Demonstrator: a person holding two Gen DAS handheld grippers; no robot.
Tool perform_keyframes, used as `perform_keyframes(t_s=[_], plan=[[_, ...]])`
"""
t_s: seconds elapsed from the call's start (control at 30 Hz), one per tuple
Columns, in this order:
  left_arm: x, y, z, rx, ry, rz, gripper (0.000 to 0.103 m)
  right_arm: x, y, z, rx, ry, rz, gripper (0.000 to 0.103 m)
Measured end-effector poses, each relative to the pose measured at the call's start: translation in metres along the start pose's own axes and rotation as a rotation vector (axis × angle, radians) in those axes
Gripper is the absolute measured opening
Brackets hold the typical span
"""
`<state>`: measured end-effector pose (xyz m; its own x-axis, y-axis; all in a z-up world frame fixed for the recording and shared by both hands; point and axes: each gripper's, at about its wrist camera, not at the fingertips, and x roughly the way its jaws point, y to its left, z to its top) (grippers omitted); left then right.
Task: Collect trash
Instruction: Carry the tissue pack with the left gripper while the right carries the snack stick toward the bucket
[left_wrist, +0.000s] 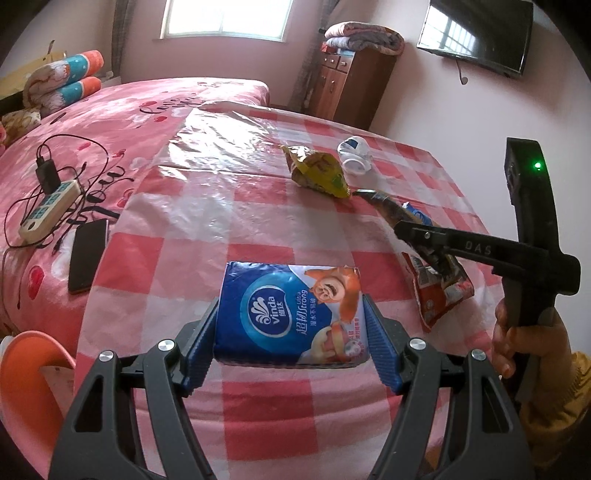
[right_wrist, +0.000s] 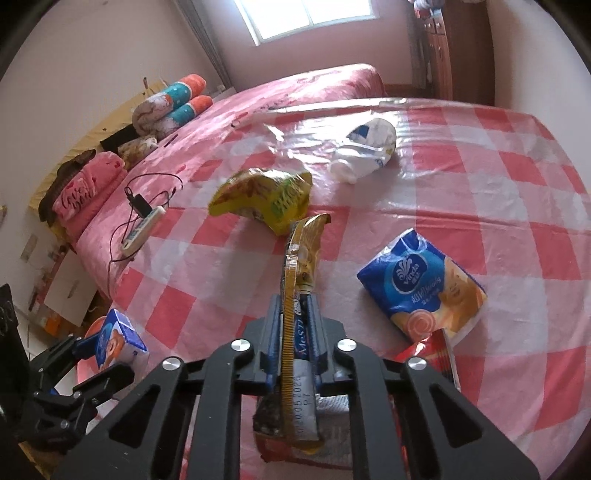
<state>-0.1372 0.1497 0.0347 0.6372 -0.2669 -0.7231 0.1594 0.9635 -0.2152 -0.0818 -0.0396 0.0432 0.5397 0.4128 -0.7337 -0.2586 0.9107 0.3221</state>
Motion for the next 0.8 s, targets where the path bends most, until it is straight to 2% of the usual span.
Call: perform_keyframes(t_s=[0.37,0.57,0.8], plan=[[-0.027,0.028,-0.01,-0.051,-0.043,0.024,0.072,-0.025,0.033,0.001,-0.041,-0.053,0.039,0.014],[-0.046,0.057,-0.017,-0.1,-0.072,0.072,0.072,-0.027,0.063,-0.001,-0.067,-0.037,0.118,0.014],[-0.072,0.096,-0.031,-0.165,-0.091,0.153,0.072,-0.019,0.121,-0.008,-0.155,0.017,0.221,0.014]])
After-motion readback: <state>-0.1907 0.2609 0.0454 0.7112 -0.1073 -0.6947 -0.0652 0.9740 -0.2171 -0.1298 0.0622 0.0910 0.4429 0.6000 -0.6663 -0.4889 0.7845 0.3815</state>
